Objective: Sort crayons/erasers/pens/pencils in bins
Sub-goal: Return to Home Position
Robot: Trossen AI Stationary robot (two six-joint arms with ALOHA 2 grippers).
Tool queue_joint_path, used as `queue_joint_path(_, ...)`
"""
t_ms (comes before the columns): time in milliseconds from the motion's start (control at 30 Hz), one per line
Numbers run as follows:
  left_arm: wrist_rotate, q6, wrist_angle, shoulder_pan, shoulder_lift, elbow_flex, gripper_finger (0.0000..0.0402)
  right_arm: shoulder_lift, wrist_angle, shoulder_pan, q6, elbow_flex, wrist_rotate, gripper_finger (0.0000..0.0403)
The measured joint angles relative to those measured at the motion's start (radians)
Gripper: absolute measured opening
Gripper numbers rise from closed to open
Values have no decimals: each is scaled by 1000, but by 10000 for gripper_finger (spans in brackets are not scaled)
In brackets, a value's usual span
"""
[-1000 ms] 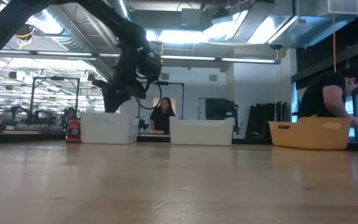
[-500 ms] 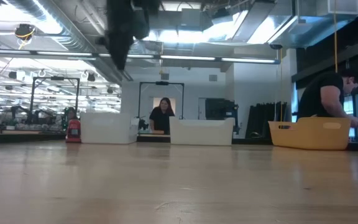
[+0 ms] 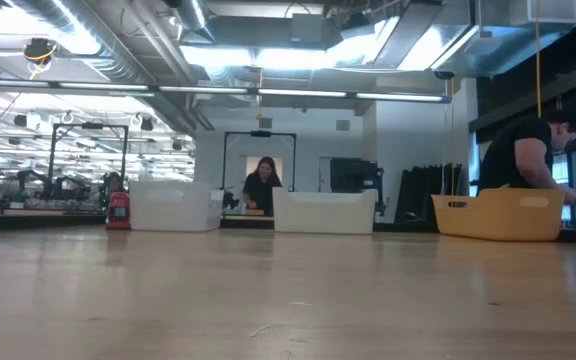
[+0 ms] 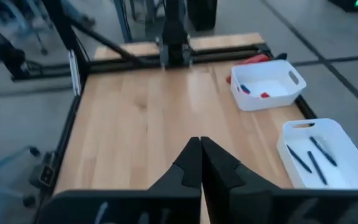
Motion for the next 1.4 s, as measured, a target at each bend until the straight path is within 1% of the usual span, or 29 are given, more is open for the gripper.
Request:
queue_joint_path(100, -103, -29, 30, -80, -61, -44, 0, -117, 125, 6, 14, -148, 9, 1)
queue_joint_path(167, -146, -33, 81, -114, -107, -98, 0, -193, 228, 5, 1, -241, -3, 1)
queue_joint_path(233, -153, -18, 155, -134, -157, -168, 0, -264, 306, 6, -12, -327, -37, 1)
queue_joint_path(333, -143, 44, 311, -151, -242, -294, 0, -365, 410, 6, -20, -430, -54, 1)
queue_joint_path(433, -83, 187, 518, -143, -332, -413, 0, -454, 486, 5, -35, -508, -69, 0)
queue_joint_path(500, -19, 303, 657, -130, -381, -481, 0, -503, 524, 5, -39, -551, -93, 0)
queue_joint_path(567, 52, 393, 755, -112, -427, -541, 0, -545, 548, 6, -40, -594, -97, 0)
queue_joint_path(700, 169, 473, 921, -64, -517, -660, 0, -638, 606, 5, -65, -680, -135, 0)
queue_joint_path(800, 242, 480, 1046, -18, -592, -754, 0, -707, 681, 5, -61, -751, -147, 0)
queue_joint_path(933, 316, 477, 1169, 31, -678, -876, 0, -796, 751, 5, -61, -828, -176, 0)
queue_joint_path(1167, 322, 424, 1261, 72, -799, -1033, 0, -944, 782, 6, -61, -922, -159, 0)
queue_joint_path(1300, 322, 421, 1318, 82, -874, -1107, 0, -1027, 801, 6, -64, -971, -156, 0)
queue_joint_path(1400, 321, 424, 1367, 89, -937, -1160, 0, -1029, 801, 5, -65, -993, -148, 0)
